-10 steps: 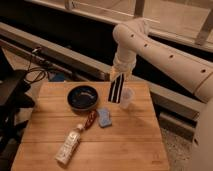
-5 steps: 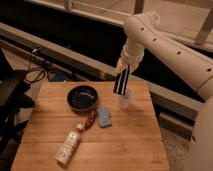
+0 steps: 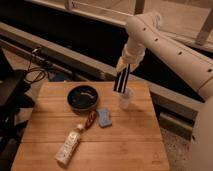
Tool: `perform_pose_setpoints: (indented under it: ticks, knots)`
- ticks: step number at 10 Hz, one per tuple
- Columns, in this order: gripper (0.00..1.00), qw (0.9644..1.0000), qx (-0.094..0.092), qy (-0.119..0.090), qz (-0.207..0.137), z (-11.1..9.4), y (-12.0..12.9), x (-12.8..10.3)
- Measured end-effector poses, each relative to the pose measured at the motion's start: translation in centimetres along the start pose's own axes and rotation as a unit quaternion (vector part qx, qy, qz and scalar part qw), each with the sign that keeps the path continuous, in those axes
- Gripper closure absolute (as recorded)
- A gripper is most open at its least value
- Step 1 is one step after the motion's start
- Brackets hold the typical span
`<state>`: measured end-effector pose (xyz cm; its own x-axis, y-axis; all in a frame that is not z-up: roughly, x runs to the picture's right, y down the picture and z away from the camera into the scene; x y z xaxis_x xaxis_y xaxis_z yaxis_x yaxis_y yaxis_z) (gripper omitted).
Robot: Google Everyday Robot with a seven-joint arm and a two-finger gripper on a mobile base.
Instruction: Place the eraser in the ceramic cup
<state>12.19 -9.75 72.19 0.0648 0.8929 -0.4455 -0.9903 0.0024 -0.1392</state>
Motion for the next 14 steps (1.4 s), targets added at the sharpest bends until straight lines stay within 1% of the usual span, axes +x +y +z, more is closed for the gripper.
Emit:
perform_pose_setpoints:
  ticks: [1, 3, 4, 5, 6, 7, 8, 10, 12, 14]
  knots:
    - [0.96, 1.0000, -0.002, -0.003, 0.000, 0.0, 0.0, -0.2]
    - [0.96, 1.0000, 0.001, -0.006, -0.006, 0.1, 0.0, -0.1]
    - [0.96, 0.9996, 0.004, -0.021, -0.017, 0.2, 0.3, -0.1]
    - [0.96, 0.9989, 0.010, -0.037, -0.027, 0.4, 0.1, -0.2]
    - [0.96, 0.9981, 0.019, -0.046, -0.036, 0.8, -0.2, -0.4]
    - [0.96, 0.9971, 0.023, -0.056, -0.045, 1.5, 0.1, -0.8]
    - [0.96, 0.9967, 0.027, -0.060, -0.048, 1.9, 0.0, -1.1]
    - [0.96, 0.9959, 0.038, -0.071, -0.041, 3.0, -1.0, -2.2]
    - [0.96, 0.9953, 0.041, -0.081, -0.033, 4.1, -1.6, -3.7]
    - [0.96, 0.9947, 0.044, -0.092, -0.018, 5.1, -3.2, -4.8]
